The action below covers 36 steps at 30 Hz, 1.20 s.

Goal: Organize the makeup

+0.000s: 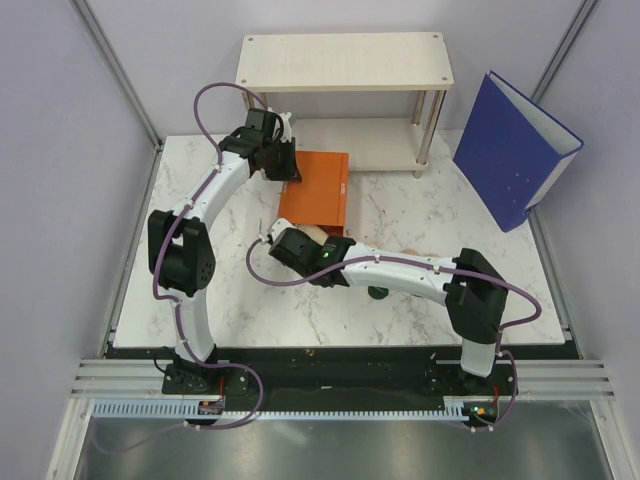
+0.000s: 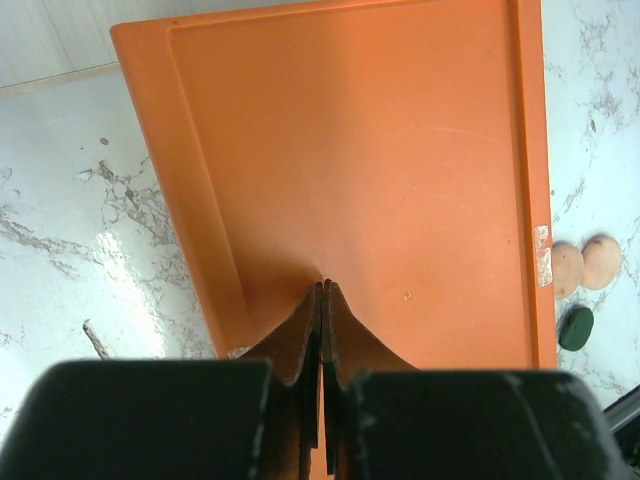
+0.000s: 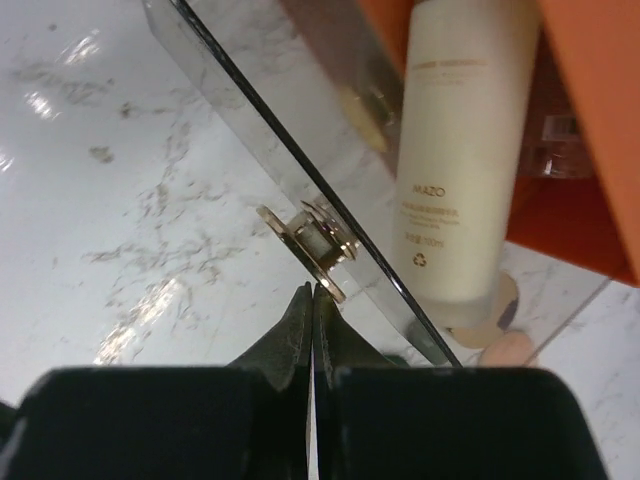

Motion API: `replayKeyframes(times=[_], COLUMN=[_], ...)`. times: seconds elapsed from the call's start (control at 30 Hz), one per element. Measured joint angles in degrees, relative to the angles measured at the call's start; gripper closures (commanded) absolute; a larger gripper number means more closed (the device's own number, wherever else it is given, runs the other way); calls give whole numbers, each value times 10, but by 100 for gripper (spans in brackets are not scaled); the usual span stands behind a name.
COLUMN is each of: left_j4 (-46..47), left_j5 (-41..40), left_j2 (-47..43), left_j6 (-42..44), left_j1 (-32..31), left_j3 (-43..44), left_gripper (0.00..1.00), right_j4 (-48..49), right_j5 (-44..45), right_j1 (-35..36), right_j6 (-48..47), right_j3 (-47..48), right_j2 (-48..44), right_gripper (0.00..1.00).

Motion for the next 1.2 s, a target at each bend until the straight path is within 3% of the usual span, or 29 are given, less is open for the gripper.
replayKeyframes(times=[0.27,0.6,0.83,1.2], left_j4=[0,11,11,19], left_j5=[0,-3,-3,-17], left_j2=[0,1,0,-32], left_j6=[4,12,13,17], left_j1=[0,1,1,1], left_j3=[0,0,0,-36], left_gripper=[98,98,98,98], right_j4=[57,69,74,109], right_j5=[97,130,101,-10], right_j1=[-26,-58,-64,-110], right_j6=[-20,-44,-57,-30], right_j3=[19,60,51,29], right_j2=[26,68,56,-61], right_gripper=[100,100,100,100])
